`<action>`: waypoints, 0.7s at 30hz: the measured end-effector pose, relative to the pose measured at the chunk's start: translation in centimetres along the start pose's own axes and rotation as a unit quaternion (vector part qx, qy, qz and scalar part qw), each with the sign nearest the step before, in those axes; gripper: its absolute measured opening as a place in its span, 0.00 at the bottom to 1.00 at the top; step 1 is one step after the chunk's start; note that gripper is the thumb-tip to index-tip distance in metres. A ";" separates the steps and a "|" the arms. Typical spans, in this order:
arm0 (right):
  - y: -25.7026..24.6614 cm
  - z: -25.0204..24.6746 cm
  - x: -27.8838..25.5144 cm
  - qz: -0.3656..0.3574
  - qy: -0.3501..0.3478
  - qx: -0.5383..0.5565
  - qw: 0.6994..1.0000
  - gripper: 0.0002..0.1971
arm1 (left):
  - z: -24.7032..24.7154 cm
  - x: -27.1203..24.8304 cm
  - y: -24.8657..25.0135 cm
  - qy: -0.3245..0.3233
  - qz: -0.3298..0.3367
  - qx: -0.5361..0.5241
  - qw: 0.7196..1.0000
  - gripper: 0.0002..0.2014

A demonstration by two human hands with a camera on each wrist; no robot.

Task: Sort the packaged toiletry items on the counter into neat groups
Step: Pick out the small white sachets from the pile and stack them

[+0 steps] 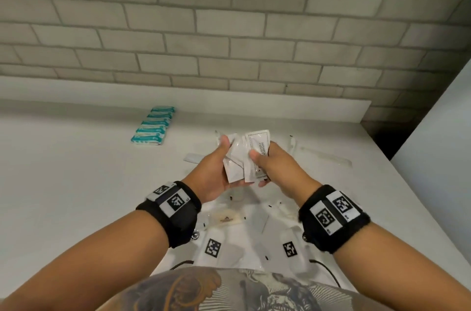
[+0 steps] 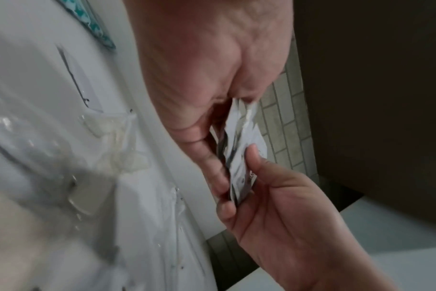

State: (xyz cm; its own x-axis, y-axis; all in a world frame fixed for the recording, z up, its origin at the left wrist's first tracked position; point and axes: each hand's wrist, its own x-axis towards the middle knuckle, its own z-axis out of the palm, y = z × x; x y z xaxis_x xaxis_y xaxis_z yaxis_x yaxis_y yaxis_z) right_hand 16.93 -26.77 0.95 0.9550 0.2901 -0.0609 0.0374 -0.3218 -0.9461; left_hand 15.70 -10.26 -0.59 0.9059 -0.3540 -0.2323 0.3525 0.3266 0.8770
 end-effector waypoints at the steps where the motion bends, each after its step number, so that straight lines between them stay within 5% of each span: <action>1: 0.0 0.7 0.2 0.003 0.012 0.033 0.999 0.07 | -0.5 -0.4 0.4 -0.004 0.010 0.003 1.000 0.33; 6: -0.3 4.6 1.4 0.045 0.048 0.076 0.995 0.13 | -3.5 -2.0 1.0 0.014 0.047 0.108 0.993 0.16; 14: -1.6 7.9 2.6 0.040 0.012 0.113 0.993 0.11 | -8.4 -3.7 1.8 0.082 0.040 0.075 0.993 0.15; 18: -2.8 8.4 3.6 -0.093 0.103 0.067 0.988 0.07 | -10.4 -4.3 1.7 0.104 -0.014 0.049 0.993 0.17; 21: -3.2 9.1 3.5 -0.204 0.035 -0.130 0.970 0.16 | -11.3 -4.7 2.0 0.083 -0.036 0.009 0.996 0.18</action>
State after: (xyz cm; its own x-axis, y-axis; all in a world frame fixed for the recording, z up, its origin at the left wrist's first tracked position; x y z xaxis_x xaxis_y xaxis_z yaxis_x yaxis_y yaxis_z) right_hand 17.50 -16.51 0.84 0.8627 0.3814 0.3320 0.4804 -0.4130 -0.7737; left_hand 14.82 1.97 -2.47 0.9051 -0.2251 -0.3606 0.4155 0.2894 0.8623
